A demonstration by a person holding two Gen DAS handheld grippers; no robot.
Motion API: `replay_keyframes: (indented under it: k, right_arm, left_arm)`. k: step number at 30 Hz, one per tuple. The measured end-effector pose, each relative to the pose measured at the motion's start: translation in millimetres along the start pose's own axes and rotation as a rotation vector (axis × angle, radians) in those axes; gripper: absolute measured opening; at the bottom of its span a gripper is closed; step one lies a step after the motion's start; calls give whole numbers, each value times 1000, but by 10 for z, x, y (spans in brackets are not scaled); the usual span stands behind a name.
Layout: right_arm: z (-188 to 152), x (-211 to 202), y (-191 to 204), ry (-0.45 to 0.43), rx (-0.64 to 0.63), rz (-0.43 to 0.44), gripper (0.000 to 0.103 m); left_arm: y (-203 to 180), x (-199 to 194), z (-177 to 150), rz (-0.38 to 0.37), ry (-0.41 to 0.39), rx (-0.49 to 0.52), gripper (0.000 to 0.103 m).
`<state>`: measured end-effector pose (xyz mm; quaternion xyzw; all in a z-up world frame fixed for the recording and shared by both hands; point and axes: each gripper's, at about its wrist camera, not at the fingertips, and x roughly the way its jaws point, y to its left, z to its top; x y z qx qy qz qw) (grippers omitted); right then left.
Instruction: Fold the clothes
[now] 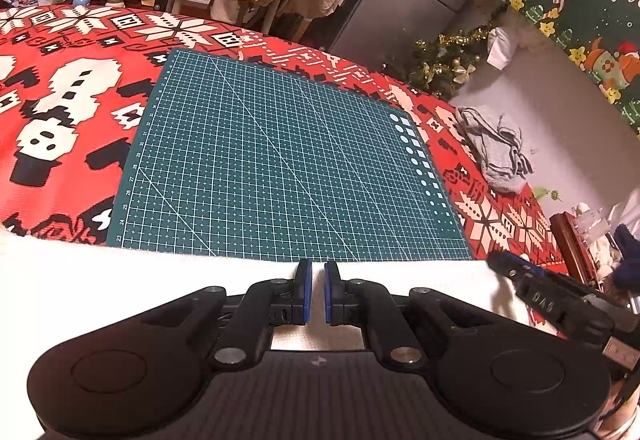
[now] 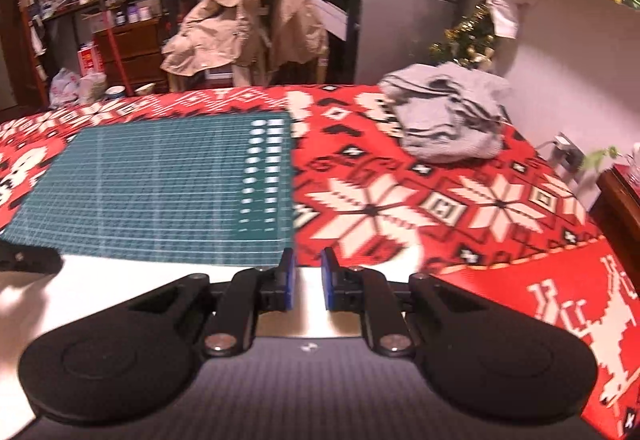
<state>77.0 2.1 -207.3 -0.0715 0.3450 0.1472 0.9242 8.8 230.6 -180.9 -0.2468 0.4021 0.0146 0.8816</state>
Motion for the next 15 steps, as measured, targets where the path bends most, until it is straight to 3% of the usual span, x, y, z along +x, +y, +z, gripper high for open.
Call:
replay_keyframes:
  k: [3, 6, 15]
  right_arm:
    - [23, 17, -138, 8, 46, -29, 13]
    - [61, -26, -132, -5, 90, 12, 15]
    - [41, -92, 590, -22, -52, 212, 15]
  left_arm:
    - [16, -5, -1, -6, -2, -14, 6]
    - [39, -20, -2, -12, -6, -26, 6]
    - [253, -102, 42, -16, -22, -92, 6]
